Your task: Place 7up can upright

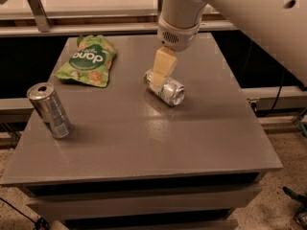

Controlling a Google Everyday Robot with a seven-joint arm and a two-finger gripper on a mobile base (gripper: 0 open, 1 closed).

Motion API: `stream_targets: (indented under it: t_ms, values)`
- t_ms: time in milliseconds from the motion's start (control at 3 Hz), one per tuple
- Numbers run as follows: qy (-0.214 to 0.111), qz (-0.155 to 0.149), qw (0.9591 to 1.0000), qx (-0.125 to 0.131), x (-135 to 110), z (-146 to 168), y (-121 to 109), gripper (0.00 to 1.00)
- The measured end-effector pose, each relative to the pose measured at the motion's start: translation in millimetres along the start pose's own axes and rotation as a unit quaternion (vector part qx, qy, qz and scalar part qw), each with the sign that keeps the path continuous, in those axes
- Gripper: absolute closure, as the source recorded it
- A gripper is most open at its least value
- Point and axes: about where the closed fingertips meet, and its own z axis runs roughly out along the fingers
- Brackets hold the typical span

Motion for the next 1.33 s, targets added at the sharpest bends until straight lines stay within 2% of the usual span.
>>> stream_targets:
  t_ms: [333,667,1000,1333]
  values:
    - [0.003,0.033,0.9993,-0.02,-10,26,1,0.0]
    - [-0.004,0.053,0.9975,-0.046,-17,49,7,0.0]
    - [-0.006,0.061,0.9956,-0.071,-26,66,15,0.0]
    - [-0.006,0.056,0.9953,-0.078,-31,74,23,0.07]
